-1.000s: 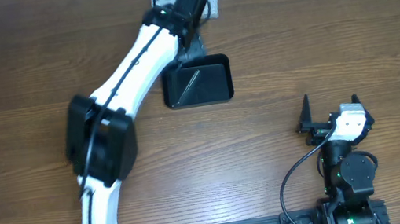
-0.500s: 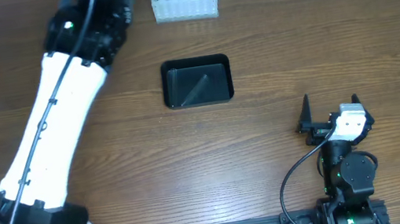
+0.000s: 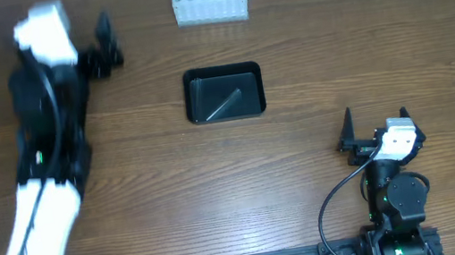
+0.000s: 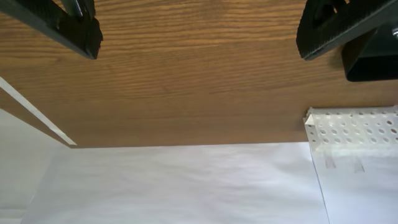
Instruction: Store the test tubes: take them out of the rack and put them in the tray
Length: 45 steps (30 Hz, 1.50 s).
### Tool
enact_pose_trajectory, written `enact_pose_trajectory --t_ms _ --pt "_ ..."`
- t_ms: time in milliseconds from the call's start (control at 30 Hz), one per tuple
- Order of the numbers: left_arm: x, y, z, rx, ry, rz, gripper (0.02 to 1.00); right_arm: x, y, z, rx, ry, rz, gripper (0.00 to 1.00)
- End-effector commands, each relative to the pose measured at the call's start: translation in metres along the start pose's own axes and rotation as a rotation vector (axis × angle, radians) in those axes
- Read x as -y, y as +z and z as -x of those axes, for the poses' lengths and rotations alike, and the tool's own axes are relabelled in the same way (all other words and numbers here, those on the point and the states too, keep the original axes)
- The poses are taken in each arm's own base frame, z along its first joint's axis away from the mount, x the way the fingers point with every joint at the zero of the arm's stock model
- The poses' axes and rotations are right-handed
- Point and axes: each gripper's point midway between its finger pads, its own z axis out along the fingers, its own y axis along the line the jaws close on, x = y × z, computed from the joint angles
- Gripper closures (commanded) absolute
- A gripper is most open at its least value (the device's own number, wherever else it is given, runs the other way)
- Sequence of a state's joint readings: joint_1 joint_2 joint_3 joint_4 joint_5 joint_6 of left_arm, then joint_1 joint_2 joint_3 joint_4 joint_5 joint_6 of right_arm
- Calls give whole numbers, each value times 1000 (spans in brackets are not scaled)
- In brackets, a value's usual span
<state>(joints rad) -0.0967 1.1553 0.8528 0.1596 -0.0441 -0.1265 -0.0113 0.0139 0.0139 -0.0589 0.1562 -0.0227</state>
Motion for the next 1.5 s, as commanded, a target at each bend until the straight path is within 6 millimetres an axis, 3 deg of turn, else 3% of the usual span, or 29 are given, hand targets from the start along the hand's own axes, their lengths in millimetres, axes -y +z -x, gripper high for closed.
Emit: enact_pose_trajectory --t_ms 33,200,400,667,867,967,1500 --pt "-18 -55 -31 28 56 5 18 -1 0 -3 -1 6 6 7" --pt "-29 -104 -59 106 103 24 18 -1 0 -3 -1 6 6 7" --pt "-31 -131 -98 174 138 18 18 -1 0 -3 -1 6 6 7" --pt "-32 -140 -128 218 141 0 18 -1 0 -3 -1 6 6 7" --pt "-33 -142 -145 154 139 1 20 -1 0 -3 -2 6 6 9" --pt "-36 -140 -166 68 135 6 18 -1 0 -3 -1 6 6 7" --pt "-36 -140 -166 67 135 6 20 -1 0 -3 -1 6 6 9"
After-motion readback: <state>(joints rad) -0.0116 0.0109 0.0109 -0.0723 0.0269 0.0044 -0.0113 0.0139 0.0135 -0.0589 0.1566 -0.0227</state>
